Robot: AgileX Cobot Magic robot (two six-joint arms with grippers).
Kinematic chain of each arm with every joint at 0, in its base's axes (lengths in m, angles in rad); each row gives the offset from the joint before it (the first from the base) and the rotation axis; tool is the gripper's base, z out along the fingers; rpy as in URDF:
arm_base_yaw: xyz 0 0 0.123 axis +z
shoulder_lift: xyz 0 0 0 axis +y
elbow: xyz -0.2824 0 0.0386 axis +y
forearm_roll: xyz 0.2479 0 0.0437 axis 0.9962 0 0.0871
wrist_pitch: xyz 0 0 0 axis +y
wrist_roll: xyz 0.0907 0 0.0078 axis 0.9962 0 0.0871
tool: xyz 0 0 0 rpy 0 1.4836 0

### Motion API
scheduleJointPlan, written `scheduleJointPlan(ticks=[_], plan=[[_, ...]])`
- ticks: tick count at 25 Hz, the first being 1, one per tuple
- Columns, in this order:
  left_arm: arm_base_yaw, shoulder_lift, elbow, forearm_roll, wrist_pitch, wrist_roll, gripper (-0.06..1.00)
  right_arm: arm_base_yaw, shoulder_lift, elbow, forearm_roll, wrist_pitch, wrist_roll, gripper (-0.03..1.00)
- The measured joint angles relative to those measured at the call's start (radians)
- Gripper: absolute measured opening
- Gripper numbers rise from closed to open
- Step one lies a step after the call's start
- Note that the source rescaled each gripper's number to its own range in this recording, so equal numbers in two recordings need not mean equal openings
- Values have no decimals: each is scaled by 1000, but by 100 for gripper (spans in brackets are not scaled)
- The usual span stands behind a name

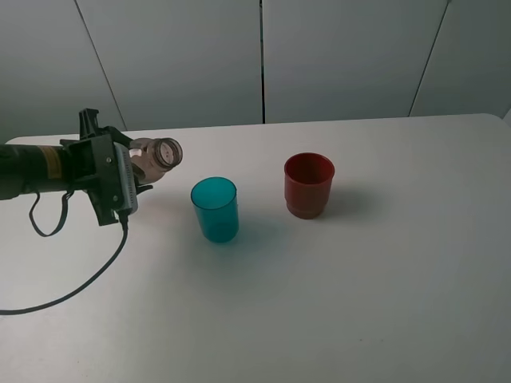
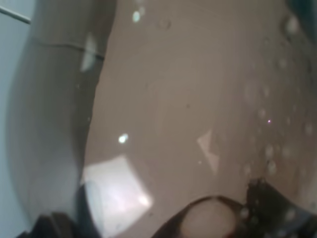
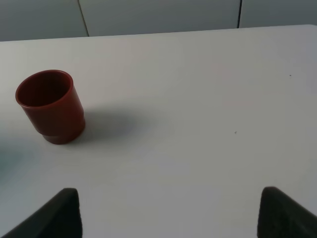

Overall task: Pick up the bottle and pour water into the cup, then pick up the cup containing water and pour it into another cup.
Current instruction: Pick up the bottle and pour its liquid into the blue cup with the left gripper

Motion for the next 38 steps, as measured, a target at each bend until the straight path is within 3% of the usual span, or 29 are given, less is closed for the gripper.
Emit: scheduleJointPlan(ticks=[14, 38], plan=[[-52, 0, -18, -26, 64, 110, 4, 0, 0, 0, 0, 0, 6, 100], [-76, 0, -66, -53, 113, 284, 4, 0, 0, 0, 0, 0, 0, 100]])
